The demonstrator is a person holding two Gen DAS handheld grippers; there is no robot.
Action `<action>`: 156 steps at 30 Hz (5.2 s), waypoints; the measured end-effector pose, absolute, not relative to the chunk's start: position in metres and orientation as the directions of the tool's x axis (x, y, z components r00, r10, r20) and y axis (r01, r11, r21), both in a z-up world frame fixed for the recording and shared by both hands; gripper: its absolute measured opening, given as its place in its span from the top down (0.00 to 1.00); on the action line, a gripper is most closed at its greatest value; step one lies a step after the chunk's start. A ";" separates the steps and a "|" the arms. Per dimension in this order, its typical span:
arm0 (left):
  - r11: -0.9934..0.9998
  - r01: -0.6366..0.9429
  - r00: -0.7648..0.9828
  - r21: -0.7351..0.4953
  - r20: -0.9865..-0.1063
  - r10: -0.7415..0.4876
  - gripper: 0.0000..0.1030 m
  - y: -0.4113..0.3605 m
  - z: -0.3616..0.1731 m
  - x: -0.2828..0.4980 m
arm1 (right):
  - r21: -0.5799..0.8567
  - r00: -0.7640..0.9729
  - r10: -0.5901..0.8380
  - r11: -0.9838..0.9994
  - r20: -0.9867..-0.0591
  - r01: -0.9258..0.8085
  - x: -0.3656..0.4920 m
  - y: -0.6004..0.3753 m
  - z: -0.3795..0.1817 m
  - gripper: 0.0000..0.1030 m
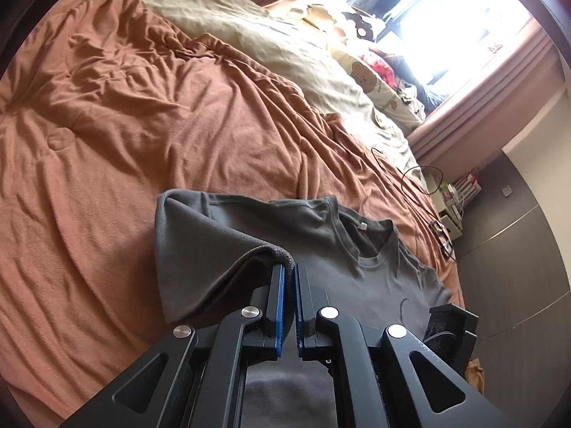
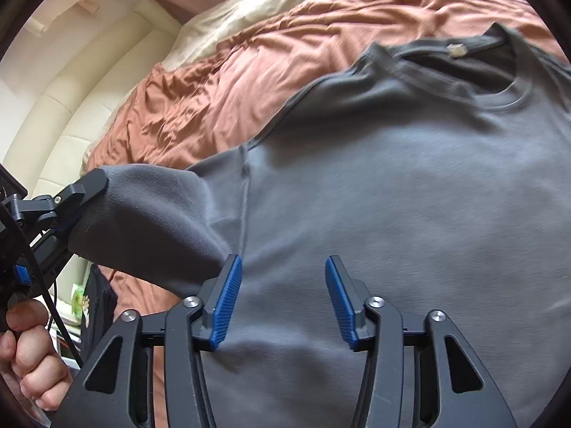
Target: Fold small clothes
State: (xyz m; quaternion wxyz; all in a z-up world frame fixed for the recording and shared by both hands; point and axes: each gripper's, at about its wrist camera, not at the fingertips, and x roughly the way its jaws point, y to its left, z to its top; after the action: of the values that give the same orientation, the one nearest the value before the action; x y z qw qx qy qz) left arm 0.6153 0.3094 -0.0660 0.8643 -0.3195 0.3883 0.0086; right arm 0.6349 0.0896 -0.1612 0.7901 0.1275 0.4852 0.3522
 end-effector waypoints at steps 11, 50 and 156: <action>0.808 -0.213 0.585 -0.549 -0.734 -0.345 0.90 0.246 -0.099 0.644 | 0.549 0.311 0.652 0.754 -0.691 -0.360 0.629 0.026 -0.160 0.54; 0.791 -0.471 0.491 -0.391 -0.861 -0.133 0.58 0.376 -0.150 0.580 | 0.212 0.238 0.520 0.663 -0.820 -0.718 0.643 0.200 -0.174 0.50; 0.853 -0.387 0.443 -0.351 -0.882 -0.162 0.81 0.284 -0.153 0.577 | 0.398 0.196 0.544 0.774 -0.816 -0.493 0.611 0.082 -0.166 0.94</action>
State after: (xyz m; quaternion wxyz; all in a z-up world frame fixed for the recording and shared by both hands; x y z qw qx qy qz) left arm 0.5767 0.2836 -0.1527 0.8079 -0.2624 0.5230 0.0697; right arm 0.6111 0.0825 -0.1664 0.7729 0.0237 0.5383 0.3352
